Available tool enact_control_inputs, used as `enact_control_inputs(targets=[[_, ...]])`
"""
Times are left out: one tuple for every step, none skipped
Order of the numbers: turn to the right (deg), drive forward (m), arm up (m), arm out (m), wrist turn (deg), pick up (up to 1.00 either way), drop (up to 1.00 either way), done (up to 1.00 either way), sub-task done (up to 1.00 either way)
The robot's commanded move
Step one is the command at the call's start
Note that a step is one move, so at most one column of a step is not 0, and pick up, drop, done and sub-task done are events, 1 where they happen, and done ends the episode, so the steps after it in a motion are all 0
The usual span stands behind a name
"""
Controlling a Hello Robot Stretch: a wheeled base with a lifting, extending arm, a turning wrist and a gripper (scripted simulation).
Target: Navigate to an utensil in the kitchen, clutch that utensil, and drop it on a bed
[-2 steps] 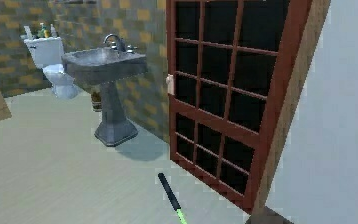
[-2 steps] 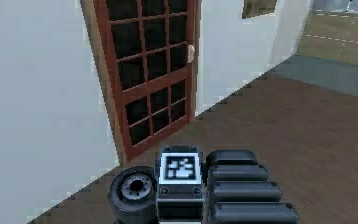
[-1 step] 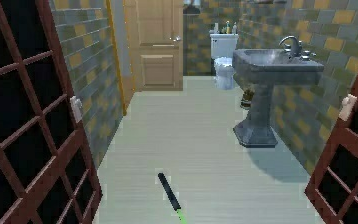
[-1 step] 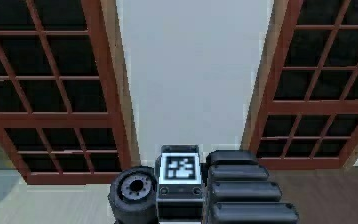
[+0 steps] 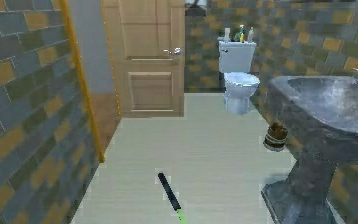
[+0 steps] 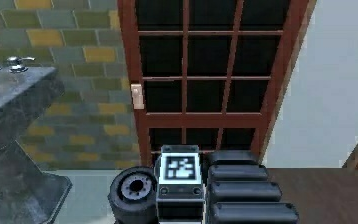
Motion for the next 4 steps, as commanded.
enact_control_inputs(targets=[[-6.0,0.00,0.00,0.00,0.0,0.00,0.00,0.00,0.00],[0.0,0.35,0.00,0.00,0.0,0.00,0.00,0.00,0.00],[-6.0,0.00,0.00,0.00,0.0,0.00,0.00,0.00,0.00],[0.0,1.00,0.00,0.00,0.0,0.00,0.00,0.00,0.00]])
